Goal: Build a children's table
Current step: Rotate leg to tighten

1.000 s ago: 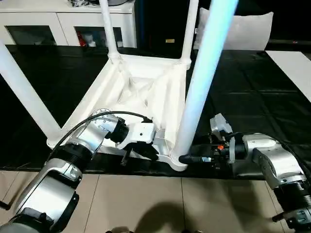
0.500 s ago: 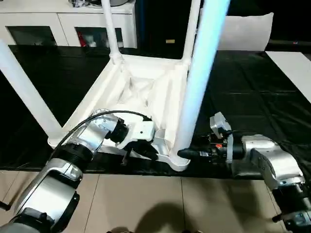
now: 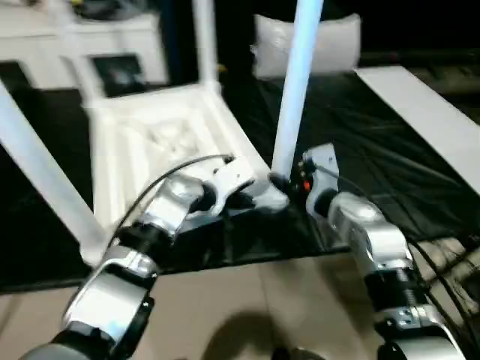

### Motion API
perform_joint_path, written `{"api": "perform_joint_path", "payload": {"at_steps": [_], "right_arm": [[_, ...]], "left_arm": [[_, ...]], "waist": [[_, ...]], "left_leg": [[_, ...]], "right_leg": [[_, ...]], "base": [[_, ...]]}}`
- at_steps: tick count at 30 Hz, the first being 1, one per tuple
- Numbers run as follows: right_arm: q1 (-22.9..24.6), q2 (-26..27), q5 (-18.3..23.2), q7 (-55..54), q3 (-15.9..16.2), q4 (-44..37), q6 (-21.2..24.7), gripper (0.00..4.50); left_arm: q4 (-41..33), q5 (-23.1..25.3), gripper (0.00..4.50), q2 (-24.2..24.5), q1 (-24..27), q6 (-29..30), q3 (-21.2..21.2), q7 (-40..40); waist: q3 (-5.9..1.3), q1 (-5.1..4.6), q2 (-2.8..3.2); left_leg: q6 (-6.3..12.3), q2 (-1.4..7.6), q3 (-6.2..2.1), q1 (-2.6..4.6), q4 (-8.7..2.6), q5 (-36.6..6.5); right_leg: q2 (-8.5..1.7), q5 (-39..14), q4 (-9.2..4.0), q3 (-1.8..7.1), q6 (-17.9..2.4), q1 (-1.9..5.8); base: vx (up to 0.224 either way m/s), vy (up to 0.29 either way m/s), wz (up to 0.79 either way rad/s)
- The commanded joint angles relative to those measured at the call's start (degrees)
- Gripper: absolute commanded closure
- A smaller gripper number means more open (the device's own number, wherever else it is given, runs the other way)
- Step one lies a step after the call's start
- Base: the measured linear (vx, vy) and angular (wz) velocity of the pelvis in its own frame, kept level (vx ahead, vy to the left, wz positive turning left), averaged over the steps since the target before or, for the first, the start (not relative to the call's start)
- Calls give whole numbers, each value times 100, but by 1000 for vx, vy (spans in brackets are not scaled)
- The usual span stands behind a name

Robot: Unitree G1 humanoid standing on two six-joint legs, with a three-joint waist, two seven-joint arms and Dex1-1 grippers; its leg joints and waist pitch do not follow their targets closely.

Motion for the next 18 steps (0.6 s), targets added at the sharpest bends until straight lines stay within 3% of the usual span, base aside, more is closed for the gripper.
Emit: {"api": "perform_joint_path", "payload": {"at_steps": [1,2,3,4,5,6,9,10,14,17,18], "right_arm": [[-129,284,56,17,235,94,-105,189],[-124,301,83,19,188,93,-136,190],[-113,307,78,22,162,81,-168,156],[-75,279,86,86,142,48,-246,156],[-75,279,86,86,142,48,-246,156],[-41,232,101,156,148,28,-360,142],[49,99,98,389,220,-35,-568,116],[166,-33,140,613,222,-128,-673,104],[422,-419,272,1260,145,-292,-964,71],[527,-744,347,1782,148,-329,-1104,51],[592,-1026,443,2258,133,-352,-1173,36]], "left_arm": [[-173,-143,450,-222,-240,-49,9,160],[-187,-112,450,-205,-247,-29,13,205],[-209,-93,450,-190,-240,0,21,219],[-231,-66,450,-131,-211,-26,18,181],[-231,-66,450,-131,-211,-26,18,181],[-245,-54,450,-75,-181,-65,16,169],[-263,-50,450,33,-131,-146,11,79],[-301,-58,450,168,-71,-229,-13,-115],[-340,-43,450,567,73,-677,-190,-789],[-347,8,450,840,158,-1033,-371,-1286],[-372,16,450,1077,240,-1423,-529,-1791]], "waist": [[-442,25,-131],[-448,79,-206],[-463,124,-224],[-498,163,-146],[-516,166,-124],[-566,157,-106],[-587,188,-98],[-584,212,-70],[-566,301,-71],[-532,376,-65],[-522,410,-63]], "left_leg": [[200,24,25,-48,-513,-1459],[176,-199,142,9,-407,-1236],[358,-294,195,-68,-383,-839],[515,-210,148,-131,-447,-483],[550,-147,115,-132,-466,-329],[638,-38,59,-156,-454,137],[816,-3,55,-172,-427,558],[898,8,60,-151,-425,606],[998,11,96,-144,-441,355],[804,24,130,-80,-473,-31],[729,21,140,-73,-488,-194]], "right_leg": [[-419,-1986,-427,545,-141,391],[-364,-2659,-518,476,-45,346],[-396,-3282,-524,463,80,419],[-378,-3056,-510,484,105,457],[-366,-2797,-483,501,36,443],[-331,-1837,-310,549,-305,420],[-334,-1077,-169,585,-714,423],[-334,-950,-151,592,-838,415],[-357,-1115,-189,607,-868,428],[-343,-1686,-282,600,-728,392],[-349,-1883,-316,603,-636,396]], "base": [[63,16,4],[62,42,12],[63,27,3],[63,27,3],[0,0,0],[0,0,0],[0,0,0],[0,0,0],[0,0,0],[0,0,0],[0,0,0]]}}
